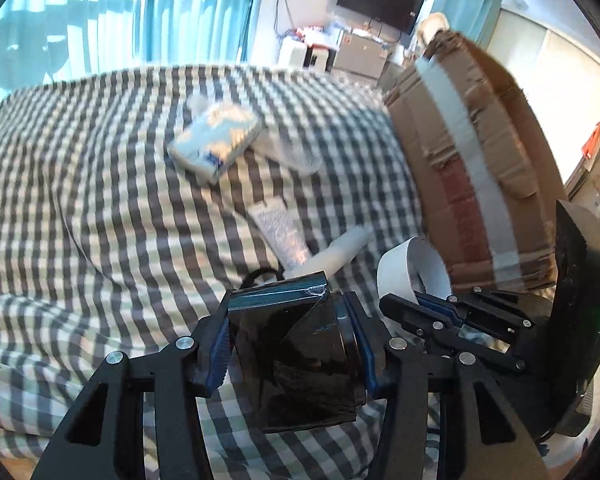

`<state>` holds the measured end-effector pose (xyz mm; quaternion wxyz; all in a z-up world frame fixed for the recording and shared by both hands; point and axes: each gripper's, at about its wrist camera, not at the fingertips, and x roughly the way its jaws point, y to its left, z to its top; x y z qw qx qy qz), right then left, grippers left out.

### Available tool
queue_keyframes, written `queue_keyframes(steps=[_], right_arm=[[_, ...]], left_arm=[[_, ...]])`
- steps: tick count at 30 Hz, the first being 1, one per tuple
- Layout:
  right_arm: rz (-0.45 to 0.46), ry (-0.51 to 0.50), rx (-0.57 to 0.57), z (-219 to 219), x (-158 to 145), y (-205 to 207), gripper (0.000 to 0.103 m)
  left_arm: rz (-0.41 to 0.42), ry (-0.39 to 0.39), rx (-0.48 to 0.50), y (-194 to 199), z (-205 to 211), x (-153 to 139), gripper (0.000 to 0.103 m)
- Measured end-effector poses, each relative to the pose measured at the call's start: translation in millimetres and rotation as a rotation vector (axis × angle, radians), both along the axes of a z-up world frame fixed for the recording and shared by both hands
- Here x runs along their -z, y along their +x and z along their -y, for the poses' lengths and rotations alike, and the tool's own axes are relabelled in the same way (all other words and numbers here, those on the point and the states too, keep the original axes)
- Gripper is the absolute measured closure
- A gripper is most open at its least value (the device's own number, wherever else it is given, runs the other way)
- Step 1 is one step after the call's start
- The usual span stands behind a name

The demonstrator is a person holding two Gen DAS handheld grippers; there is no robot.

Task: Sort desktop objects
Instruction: 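Lift the black cup and white tape roll toward the cardboard box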

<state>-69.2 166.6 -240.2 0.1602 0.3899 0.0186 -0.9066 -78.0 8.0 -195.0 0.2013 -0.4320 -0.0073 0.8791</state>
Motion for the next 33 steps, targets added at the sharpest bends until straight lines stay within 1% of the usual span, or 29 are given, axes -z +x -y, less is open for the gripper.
queue_keyframes(steps=[3,5,8,12,13,16,17,22,25,28,31,33], right_arm=[[-0.063,-0.029,-0.004,6.3,-18.3,5.8,0.097],[-0.122,-0.035,-0.004,7.3,-33.1,12.9,0.097],[-0.205,-0.018,0.007,9.0,-53.6,23.6,0.097],[-0.284,-0.047,0.008,5.5,-82.8,36.8,0.097],[-0.295,-0.038,0.009,6.3,-88.0,39.1,0.097],[-0.352,0.021,0.022,14.0,-107.4,50.6,0.097],[-0.370,0.021,0.018,16.4,-113.9,54.5,0.097],[-0.485,-0.002,-0.004,18.5,-153.6,81.8,0.097],[-0.539,-0.013,-0.009,15.3,-173.9,99.4,0.097],[-0.590,-0.017,-0.005,13.9,-191.1,112.9,0.097],[-0.638,-0.029,-0.005,11.2,-207.5,126.5,0.097],[-0.665,-0.014,0.008,11.2,-216.1,133.6,0.097]], left_arm=[[-0.051,0.006,0.001,4.9,4.0,-16.5,0.052],[-0.084,0.018,-0.003,5.9,4.7,-30.0,0.052],[-0.154,0.029,-0.060,10.7,14.0,-53.5,0.052],[-0.252,0.029,-0.127,18.9,34.2,-84.0,0.052],[-0.269,0.037,-0.139,21.7,41.1,-92.5,0.052],[-0.295,0.071,-0.169,26.0,49.3,-104.4,0.052],[-0.309,0.085,-0.176,28.7,51.3,-108.6,0.052],[-0.398,0.101,-0.183,55.1,54.3,-143.5,0.051],[-0.457,0.117,-0.190,74.0,56.8,-170.8,0.051],[-0.510,0.124,-0.199,90.2,54.5,-191.9,0.051],[-0.561,0.128,-0.217,105.8,53.3,-207.5,0.051],[-0.613,0.160,-0.253,119.3,54.3,-214.2,0.051]])
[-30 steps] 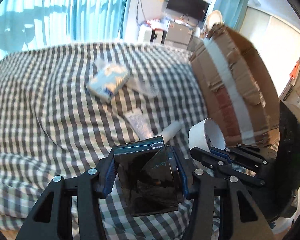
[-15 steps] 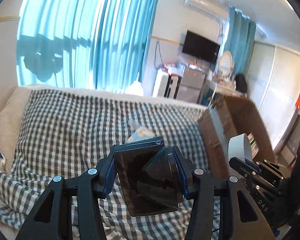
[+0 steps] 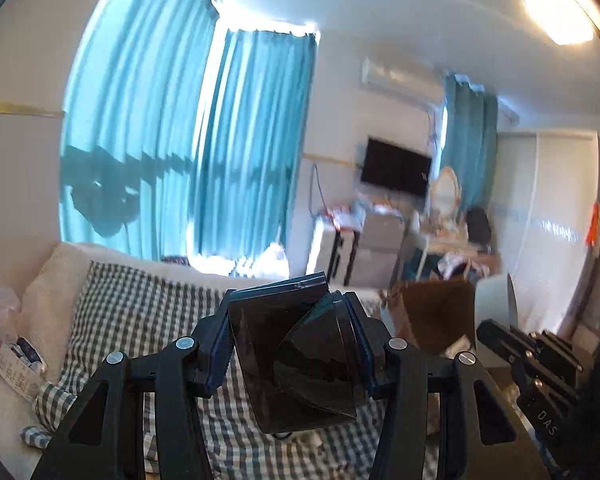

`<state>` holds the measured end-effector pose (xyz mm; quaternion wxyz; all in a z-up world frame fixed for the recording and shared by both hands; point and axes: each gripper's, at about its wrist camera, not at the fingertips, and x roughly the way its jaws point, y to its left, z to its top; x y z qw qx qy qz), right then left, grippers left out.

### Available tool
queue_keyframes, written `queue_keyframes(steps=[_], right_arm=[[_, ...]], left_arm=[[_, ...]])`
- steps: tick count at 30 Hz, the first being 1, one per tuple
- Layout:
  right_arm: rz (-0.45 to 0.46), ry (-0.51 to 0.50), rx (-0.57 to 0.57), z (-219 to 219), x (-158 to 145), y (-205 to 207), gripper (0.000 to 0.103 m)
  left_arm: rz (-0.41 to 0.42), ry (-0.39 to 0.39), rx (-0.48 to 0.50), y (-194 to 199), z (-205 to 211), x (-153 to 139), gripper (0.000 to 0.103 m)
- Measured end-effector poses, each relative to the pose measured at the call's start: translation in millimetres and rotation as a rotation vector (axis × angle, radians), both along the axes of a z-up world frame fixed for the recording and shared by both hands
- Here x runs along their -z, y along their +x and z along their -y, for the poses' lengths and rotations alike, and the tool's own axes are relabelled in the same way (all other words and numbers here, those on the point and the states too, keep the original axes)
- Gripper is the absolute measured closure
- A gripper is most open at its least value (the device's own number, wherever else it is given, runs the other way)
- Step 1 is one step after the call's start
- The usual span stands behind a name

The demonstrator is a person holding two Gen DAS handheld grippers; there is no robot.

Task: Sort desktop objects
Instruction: 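Lift the black cup and white tape roll toward the cardboard box, then carry the cup in the left tool and tape roll in the right over the box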

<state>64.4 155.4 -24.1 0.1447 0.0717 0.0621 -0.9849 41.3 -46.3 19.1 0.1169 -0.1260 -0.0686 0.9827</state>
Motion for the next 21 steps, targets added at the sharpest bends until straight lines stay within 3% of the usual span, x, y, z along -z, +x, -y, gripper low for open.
queue_keyframes(steps=[3,10,14,17,21], right_arm=[[-0.033,0.038,0.053,-3.1,-8.3,8.8,0.097],[-0.076,0.024,0.102,-23.4,-21.7,21.9,0.097],[-0.068,-0.001,0.130,-45.3,-27.3,24.5,0.097],[-0.076,-0.016,0.146,-65.2,-30.0,26.4,0.097],[-0.057,-0.065,0.166,-95.4,-28.4,24.7,0.097]], left_arm=[[-0.024,-0.002,0.002,10.6,-5.8,-7.4,0.051],[-0.032,-0.053,0.048,11.2,-36.6,-24.0,0.051],[-0.060,-0.038,0.064,9.6,-61.7,-27.8,0.051],[-0.032,-0.032,0.064,-0.9,-80.8,-24.4,0.051],[-0.027,-0.081,0.092,-9.0,-116.5,-20.9,0.051]])
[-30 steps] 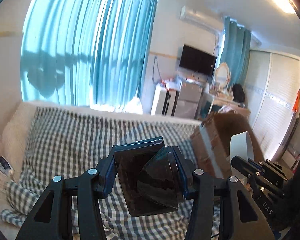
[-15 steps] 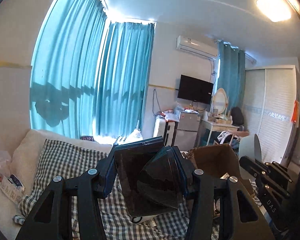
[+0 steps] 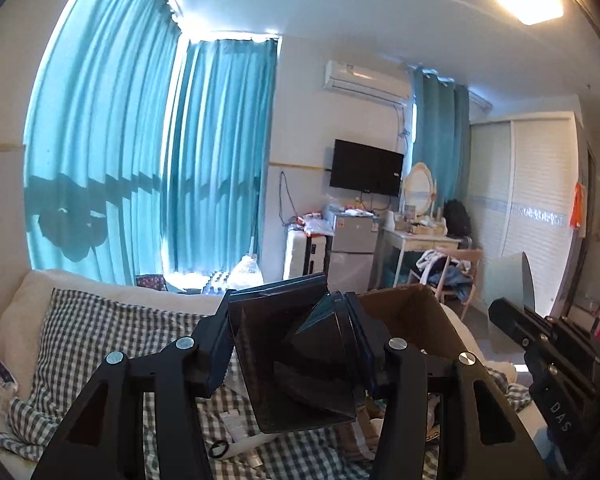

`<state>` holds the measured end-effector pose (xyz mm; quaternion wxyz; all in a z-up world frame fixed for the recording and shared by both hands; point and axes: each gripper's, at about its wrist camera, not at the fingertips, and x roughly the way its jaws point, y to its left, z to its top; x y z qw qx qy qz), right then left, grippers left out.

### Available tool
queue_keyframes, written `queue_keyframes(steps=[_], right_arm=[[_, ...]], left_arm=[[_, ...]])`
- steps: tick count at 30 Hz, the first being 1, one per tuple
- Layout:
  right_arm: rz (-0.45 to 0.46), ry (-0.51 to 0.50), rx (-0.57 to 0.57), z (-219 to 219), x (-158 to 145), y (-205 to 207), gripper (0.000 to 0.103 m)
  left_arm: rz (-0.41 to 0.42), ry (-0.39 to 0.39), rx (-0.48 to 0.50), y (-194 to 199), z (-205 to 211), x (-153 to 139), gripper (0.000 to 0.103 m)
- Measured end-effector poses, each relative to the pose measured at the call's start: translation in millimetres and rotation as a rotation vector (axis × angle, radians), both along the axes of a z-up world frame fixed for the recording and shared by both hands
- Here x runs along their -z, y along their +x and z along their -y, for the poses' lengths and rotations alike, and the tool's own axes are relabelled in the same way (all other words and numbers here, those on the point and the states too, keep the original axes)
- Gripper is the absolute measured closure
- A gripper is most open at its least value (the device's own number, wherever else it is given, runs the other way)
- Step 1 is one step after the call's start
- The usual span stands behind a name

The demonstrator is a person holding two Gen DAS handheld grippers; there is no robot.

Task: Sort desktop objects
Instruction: 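Carry the cup in the left tool and tape roll in the right over the box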

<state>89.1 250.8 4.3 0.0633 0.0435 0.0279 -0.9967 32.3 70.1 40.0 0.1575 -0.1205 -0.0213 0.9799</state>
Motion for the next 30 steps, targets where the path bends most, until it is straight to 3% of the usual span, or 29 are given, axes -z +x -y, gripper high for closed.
queue_keyframes(steps=[9,16,30], right_arm=[[0.024,-0.090,0.072,-59.4,8.0,-9.8,0.097],[0.100,-0.116,0.137,-95.0,36.3,-36.4,0.097],[0.285,-0.141,0.191,-124.9,97.2,-93.4,0.097]], left_arm=[[0.025,-0.067,0.131,-12.3,-90.3,8.2,0.051],[0.063,-0.140,0.219,-34.0,-148.4,18.5,0.051],[0.231,-0.226,0.298,-117.8,-205.9,95.1,0.051]])
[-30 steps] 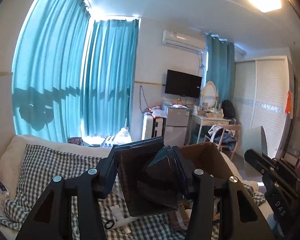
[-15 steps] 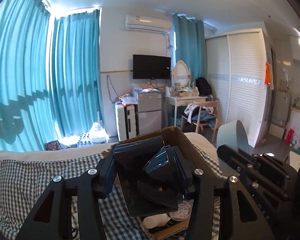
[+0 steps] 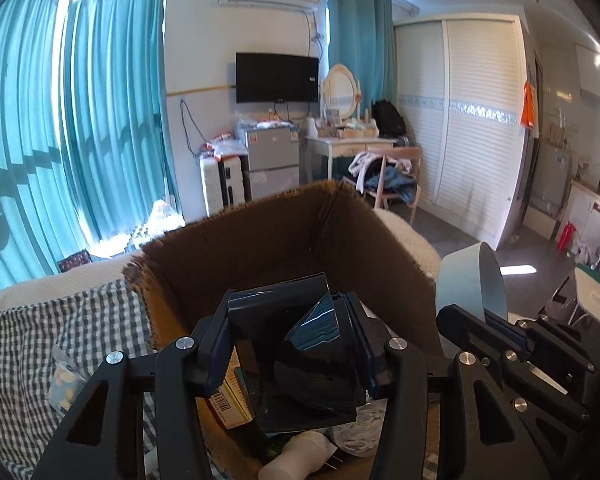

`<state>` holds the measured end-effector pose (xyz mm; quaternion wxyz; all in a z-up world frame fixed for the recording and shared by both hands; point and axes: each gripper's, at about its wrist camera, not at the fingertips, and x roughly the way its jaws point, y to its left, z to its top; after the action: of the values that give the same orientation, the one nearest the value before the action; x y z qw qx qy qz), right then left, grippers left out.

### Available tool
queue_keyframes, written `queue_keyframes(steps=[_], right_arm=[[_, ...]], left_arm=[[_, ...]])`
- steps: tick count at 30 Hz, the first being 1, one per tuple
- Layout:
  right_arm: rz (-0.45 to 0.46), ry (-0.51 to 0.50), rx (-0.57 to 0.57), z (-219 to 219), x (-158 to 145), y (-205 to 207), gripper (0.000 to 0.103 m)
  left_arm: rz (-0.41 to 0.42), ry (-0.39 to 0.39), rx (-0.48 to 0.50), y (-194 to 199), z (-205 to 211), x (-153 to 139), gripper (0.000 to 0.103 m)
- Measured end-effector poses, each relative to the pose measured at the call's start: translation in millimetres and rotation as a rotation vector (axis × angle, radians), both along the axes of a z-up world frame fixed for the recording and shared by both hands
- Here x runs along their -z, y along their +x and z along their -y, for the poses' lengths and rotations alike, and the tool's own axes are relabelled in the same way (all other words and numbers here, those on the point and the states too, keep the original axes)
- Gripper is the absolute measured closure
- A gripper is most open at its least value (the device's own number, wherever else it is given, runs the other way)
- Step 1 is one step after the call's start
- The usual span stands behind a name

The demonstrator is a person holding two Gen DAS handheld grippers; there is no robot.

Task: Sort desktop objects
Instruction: 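Carry the cup in the left tool and tape roll in the right over the box, then open both tools over the box to drop cup and tape roll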

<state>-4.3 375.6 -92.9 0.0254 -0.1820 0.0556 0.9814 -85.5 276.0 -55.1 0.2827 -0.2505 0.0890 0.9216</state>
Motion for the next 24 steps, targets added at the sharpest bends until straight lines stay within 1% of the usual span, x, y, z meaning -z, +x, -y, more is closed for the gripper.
queue_keyframes(steps=[3,8,10,12,14,16,18,20,22,24], right_arm=[[0.052,0.009,-0.012,1.8,13.1,-14.4,0.097],[0.139,-0.025,-0.010,-0.2,38.1,-34.4,0.097],[0.181,-0.011,0.002,-0.6,48.8,-40.7,0.095],[0.201,0.008,0.023,-0.6,53.9,-43.9,0.095],[0.206,-0.012,0.017,-3.0,55.4,-44.5,0.094],[0.201,-0.031,0.009,-4.5,54.7,-42.7,0.092],[0.192,-0.018,0.015,-2.0,51.9,-39.6,0.092],[0.182,-0.015,0.018,0.2,48.2,-37.2,0.090],[0.158,-0.021,0.012,1.0,41.3,-33.2,0.083],[0.141,-0.015,0.016,2.2,36.5,-28.8,0.078]], left_arm=[[0.052,0.006,0.014,-15.0,-2.2,15.1,0.051],[0.080,-0.005,0.014,-29.9,-4.5,31.2,0.051],[0.101,-0.010,0.000,-38.2,-4.5,38.7,0.050],[0.146,-0.010,-0.010,-45.5,-4.2,45.2,0.048],[0.145,-0.020,-0.023,-46.0,-3.6,46.2,0.045],[0.125,-0.019,-0.027,-40.9,-0.1,43.6,0.034],[0.109,-0.009,-0.033,-34.9,5.2,38.7,0.032],[0.101,0.001,-0.047,-28.6,13.5,32.0,0.030],[0.093,0.017,-0.060,-21.9,23.1,25.1,0.025],[0.080,0.027,-0.071,-19.4,31.7,17.0,0.024]])
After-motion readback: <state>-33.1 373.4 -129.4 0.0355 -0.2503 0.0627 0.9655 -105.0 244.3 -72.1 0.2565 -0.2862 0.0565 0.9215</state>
